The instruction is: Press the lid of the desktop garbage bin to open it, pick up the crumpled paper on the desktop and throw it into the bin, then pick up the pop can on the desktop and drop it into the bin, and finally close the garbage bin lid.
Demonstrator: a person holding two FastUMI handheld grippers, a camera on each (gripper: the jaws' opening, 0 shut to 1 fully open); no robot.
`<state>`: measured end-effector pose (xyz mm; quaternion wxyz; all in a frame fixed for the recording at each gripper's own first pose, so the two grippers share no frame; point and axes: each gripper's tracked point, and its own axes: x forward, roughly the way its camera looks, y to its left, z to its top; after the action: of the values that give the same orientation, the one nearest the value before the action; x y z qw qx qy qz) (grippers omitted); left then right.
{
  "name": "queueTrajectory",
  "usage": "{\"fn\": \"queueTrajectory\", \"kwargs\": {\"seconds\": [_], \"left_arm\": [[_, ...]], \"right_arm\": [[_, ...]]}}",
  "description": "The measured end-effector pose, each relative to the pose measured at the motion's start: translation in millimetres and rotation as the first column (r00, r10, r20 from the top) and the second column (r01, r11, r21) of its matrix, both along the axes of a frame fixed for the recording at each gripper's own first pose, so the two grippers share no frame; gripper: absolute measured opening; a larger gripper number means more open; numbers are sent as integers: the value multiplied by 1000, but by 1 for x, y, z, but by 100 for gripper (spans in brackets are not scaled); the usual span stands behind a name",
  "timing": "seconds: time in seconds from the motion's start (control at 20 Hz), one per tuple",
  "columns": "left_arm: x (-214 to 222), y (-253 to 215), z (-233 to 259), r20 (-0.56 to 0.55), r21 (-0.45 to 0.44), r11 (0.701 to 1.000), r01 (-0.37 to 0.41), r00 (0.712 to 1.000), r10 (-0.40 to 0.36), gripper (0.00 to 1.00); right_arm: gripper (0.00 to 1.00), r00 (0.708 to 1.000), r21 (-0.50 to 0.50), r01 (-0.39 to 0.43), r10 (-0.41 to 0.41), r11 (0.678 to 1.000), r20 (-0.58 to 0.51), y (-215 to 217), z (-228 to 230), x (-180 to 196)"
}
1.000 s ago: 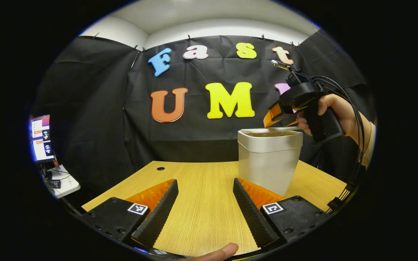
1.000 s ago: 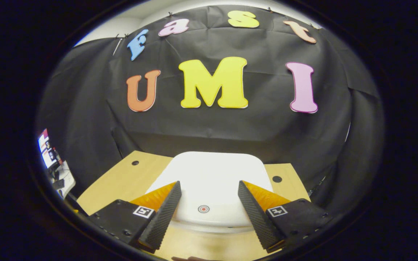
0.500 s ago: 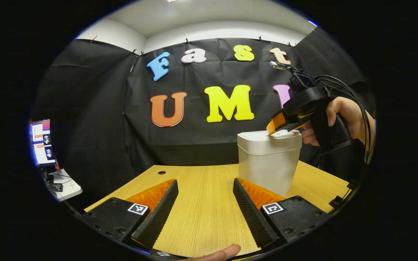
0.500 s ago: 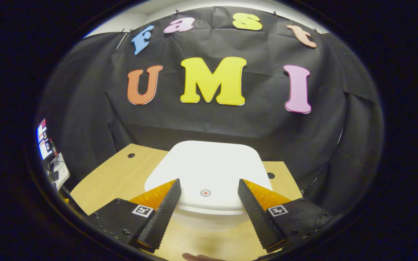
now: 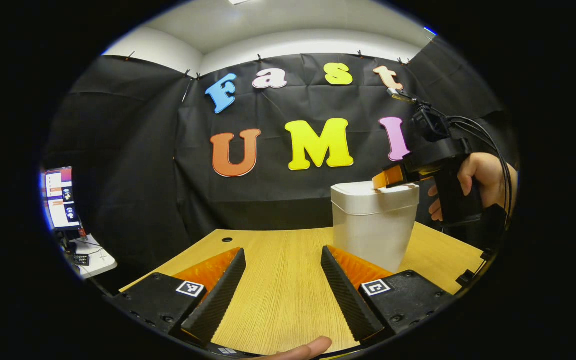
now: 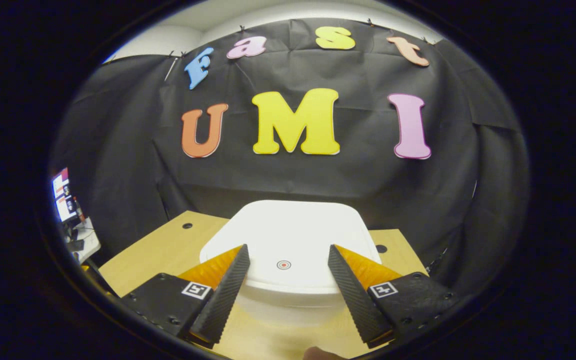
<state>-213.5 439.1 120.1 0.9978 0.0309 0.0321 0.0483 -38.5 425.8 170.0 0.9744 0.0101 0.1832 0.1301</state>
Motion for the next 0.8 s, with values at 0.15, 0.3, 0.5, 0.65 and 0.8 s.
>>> {"fn": "queueTrajectory", "kwargs": {"seconds": [0.15, 0.3, 0.5, 0.65, 0.8], "left_arm": [[0, -2, 0, -3, -1, 1000, 1, 1000, -1, 98], [2, -7, -1, -5, -6, 1000, 13, 1000, -13, 98], [0, -9, 0, -1, -6, 1000, 24, 1000, -24, 98], [2, -9, 1, 4, -12, 1000, 22, 1000, -22, 98], [6, -14, -3, -3, -17, 1000, 20, 1000, -20, 98]], "right_arm": [[98, 999, 27, 1, -3, 1000, 39, 2, 1, 1], [95, 999, 23, 1, -2, 1000, 51, -2, 3, -3], [96, 994, 56, 26, -32, 998, 105, -12, 7, -20], [96, 983, 12, 48, -50, 999, 174, -26, 10, -40], [96, 973, 50, 48, -58, 998, 223, -40, 15, -68]]}}
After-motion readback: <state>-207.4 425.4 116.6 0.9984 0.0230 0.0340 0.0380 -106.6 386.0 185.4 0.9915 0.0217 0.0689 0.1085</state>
